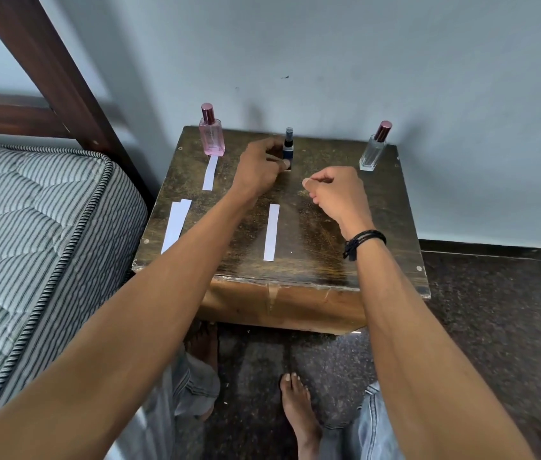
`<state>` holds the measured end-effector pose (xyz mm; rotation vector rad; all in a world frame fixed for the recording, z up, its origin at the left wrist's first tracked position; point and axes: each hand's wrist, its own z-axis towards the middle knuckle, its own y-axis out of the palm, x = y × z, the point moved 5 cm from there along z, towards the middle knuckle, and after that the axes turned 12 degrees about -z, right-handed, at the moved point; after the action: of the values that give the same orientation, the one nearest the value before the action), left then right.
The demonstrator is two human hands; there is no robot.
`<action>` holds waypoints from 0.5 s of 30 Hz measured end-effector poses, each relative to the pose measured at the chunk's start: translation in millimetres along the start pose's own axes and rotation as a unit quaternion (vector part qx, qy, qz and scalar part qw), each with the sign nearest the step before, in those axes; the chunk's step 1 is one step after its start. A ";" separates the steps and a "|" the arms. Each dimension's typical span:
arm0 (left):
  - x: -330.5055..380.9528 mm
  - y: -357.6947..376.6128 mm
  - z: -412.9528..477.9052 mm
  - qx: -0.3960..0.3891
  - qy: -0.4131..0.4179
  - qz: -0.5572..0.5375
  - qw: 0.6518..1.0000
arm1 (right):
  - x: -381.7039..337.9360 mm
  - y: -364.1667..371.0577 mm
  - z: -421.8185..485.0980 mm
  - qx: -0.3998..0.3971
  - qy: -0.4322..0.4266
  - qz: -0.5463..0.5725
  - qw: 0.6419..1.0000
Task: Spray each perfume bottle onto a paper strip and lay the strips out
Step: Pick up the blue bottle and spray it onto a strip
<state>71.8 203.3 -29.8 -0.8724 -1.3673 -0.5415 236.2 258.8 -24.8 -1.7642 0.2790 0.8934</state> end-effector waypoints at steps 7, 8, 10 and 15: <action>-11.8 -20.1 -38.4 -0.002 -0.022 -0.043 0.999 | -15.8 1.4 -10.9 -0.009 -0.027 0.104 0.994; -13.4 -23.0 -43.5 -0.002 -0.026 -0.049 0.998 | -17.3 2.3 -12.2 -0.013 -0.031 0.115 0.993; -15.5 -29.1 -52.7 0.000 -0.030 -0.051 0.998 | -19.5 4.1 -14.6 -0.021 -0.040 0.130 0.990; -17.2 -40.3 -71.4 0.001 -0.033 -0.037 0.999 | -23.9 8.9 -21.1 -0.064 -0.063 0.148 0.985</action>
<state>81.1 120.3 -36.1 -0.8471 -1.4649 -0.5730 223.6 230.9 -12.1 -1.8034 0.4169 1.2561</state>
